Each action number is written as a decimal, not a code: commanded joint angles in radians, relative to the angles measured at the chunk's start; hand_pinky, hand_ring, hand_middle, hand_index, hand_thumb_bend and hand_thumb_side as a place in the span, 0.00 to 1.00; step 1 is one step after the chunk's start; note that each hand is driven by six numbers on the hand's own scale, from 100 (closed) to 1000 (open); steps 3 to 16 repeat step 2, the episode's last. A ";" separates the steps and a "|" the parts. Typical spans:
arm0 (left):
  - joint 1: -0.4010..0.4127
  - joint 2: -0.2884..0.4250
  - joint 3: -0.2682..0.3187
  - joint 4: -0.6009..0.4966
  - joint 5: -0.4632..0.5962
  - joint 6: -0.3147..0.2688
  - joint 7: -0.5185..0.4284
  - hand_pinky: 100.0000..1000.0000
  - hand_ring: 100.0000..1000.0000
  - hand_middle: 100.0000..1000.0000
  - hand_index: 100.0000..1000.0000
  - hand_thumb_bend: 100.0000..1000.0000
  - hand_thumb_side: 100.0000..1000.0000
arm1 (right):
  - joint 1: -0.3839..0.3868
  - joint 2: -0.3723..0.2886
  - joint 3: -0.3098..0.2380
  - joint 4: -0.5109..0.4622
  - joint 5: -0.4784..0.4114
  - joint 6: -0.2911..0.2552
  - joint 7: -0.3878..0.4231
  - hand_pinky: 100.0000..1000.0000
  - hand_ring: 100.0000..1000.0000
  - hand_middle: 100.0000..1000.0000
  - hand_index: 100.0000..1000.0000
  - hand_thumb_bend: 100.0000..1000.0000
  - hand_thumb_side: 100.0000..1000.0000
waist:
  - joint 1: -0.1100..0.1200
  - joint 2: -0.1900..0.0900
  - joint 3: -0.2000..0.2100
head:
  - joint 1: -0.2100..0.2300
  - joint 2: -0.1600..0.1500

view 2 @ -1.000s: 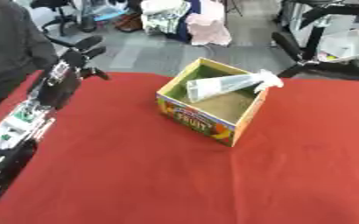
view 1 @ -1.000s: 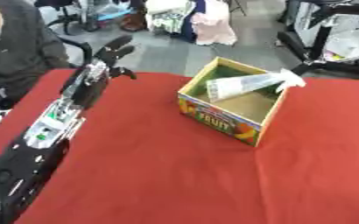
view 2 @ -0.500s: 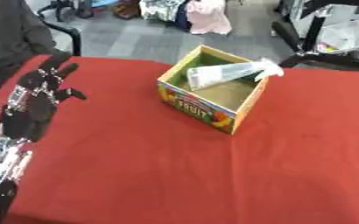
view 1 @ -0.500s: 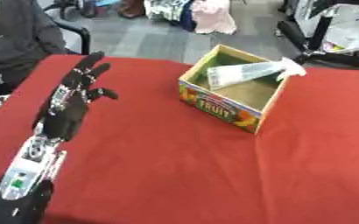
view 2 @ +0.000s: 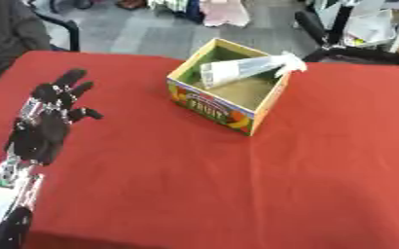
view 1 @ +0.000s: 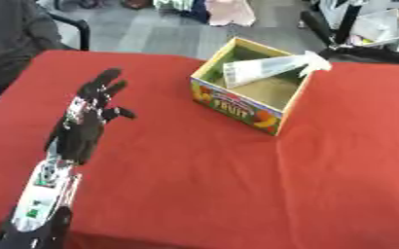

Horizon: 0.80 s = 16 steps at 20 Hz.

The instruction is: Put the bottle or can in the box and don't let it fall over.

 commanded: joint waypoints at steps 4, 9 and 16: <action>-0.007 0.005 -0.002 -0.007 -0.006 0.005 -0.005 0.57 1.00 1.00 1.00 0.11 0.93 | -0.008 -0.023 -0.005 -0.010 0.003 0.000 -0.004 0.77 1.00 1.00 0.90 0.00 0.48 | -0.003 -0.013 0.001 | -0.008 -0.004; -0.007 0.005 -0.002 -0.007 -0.006 0.005 -0.005 0.57 1.00 1.00 1.00 0.11 0.93 | -0.008 -0.023 -0.005 -0.010 0.003 0.000 -0.004 0.77 1.00 1.00 0.90 0.00 0.48 | -0.003 -0.013 0.001 | -0.008 -0.004; -0.007 0.005 -0.002 -0.007 -0.006 0.005 -0.005 0.57 1.00 1.00 1.00 0.11 0.93 | -0.008 -0.023 -0.005 -0.010 0.003 0.000 -0.004 0.77 1.00 1.00 0.90 0.00 0.48 | -0.003 -0.013 0.001 | -0.008 -0.004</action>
